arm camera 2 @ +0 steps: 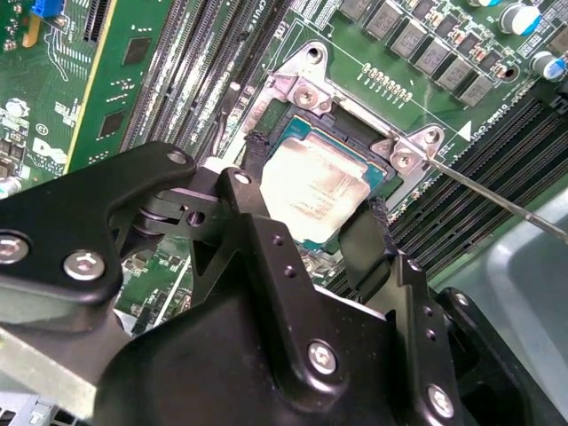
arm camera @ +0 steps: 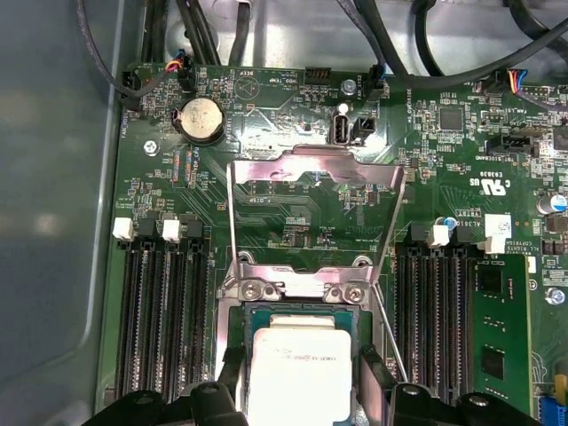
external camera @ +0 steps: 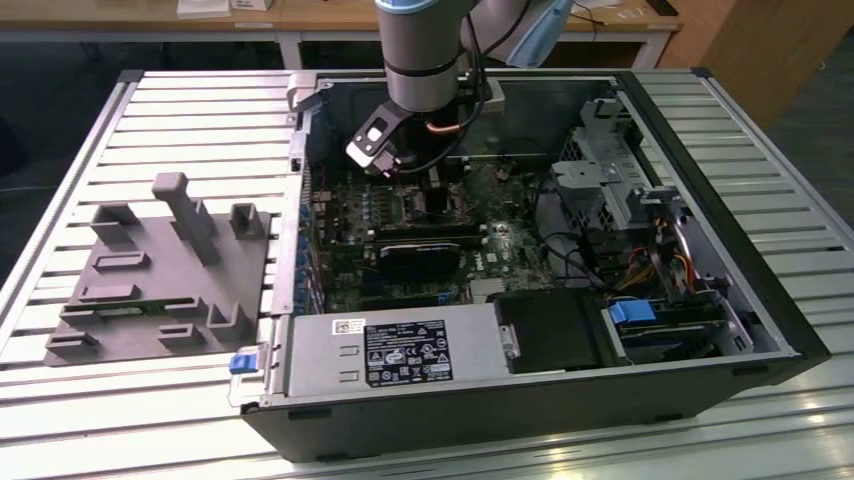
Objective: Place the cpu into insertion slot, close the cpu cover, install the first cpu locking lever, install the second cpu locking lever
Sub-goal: 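Place the cpu into insertion slot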
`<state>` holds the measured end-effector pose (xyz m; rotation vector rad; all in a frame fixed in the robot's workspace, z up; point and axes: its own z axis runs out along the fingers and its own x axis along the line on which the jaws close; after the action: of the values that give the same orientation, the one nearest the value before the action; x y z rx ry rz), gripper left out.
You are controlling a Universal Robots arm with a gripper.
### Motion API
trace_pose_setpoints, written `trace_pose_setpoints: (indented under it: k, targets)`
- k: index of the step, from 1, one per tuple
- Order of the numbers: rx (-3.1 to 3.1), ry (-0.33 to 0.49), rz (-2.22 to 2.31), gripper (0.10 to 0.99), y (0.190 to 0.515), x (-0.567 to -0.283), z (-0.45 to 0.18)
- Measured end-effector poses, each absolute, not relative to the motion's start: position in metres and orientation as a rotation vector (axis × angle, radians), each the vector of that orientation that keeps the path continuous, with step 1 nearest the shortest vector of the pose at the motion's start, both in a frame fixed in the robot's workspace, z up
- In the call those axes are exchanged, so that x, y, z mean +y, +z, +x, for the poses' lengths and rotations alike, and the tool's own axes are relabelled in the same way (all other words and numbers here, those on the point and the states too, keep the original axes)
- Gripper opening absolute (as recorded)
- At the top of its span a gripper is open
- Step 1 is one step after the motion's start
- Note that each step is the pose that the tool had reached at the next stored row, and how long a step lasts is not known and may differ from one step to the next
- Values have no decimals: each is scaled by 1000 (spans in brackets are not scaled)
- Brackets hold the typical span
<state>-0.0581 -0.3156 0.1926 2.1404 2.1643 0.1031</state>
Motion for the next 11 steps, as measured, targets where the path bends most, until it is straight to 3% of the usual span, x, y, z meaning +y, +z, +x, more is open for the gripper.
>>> trace_pose_setpoints:
  k: [11]
  targets:
    - [2164, 103, 2140, 612, 202, -316, -58]
